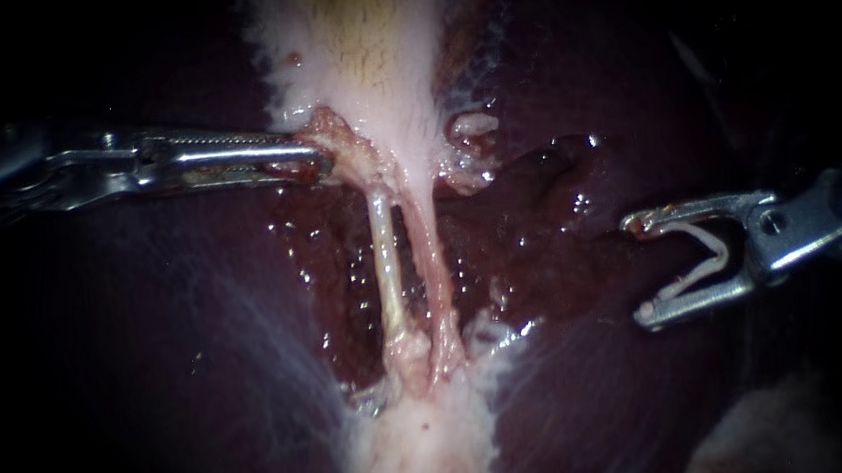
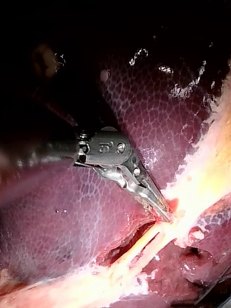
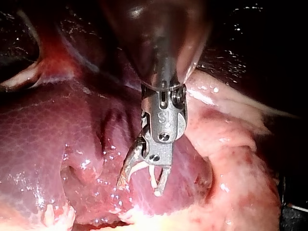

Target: Clipping first clip left tube

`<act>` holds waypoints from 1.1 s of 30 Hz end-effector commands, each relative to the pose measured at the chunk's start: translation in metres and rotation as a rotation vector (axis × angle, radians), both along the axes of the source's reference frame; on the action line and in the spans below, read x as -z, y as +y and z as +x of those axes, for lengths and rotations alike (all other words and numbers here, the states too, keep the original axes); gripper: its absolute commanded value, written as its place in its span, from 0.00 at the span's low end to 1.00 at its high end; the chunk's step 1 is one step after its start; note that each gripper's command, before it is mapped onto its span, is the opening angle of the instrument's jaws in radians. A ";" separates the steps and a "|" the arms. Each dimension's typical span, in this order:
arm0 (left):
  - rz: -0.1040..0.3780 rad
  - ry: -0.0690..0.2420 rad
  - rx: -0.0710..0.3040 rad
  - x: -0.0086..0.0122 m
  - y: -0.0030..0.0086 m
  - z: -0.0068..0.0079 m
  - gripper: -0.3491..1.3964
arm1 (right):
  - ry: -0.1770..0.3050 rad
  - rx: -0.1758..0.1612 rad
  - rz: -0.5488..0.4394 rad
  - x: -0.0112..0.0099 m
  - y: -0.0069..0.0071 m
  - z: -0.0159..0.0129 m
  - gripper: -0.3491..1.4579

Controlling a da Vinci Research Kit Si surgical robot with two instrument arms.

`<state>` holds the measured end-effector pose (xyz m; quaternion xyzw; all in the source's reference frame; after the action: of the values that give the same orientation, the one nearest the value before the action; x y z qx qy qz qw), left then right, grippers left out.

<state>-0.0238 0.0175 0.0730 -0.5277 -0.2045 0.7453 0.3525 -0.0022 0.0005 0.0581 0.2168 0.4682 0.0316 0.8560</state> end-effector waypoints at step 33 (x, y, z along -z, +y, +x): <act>0.003 -0.034 0.032 0.0121 0.0007 0.0044 0.00 | -0.017 -0.028 0.016 0.0002 -0.0006 0.0036 0.47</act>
<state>-0.0195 0.0181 0.0609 -0.5431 -0.2027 0.7300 0.3620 0.0021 -0.0002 0.0580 0.2199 0.4606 0.0586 0.8579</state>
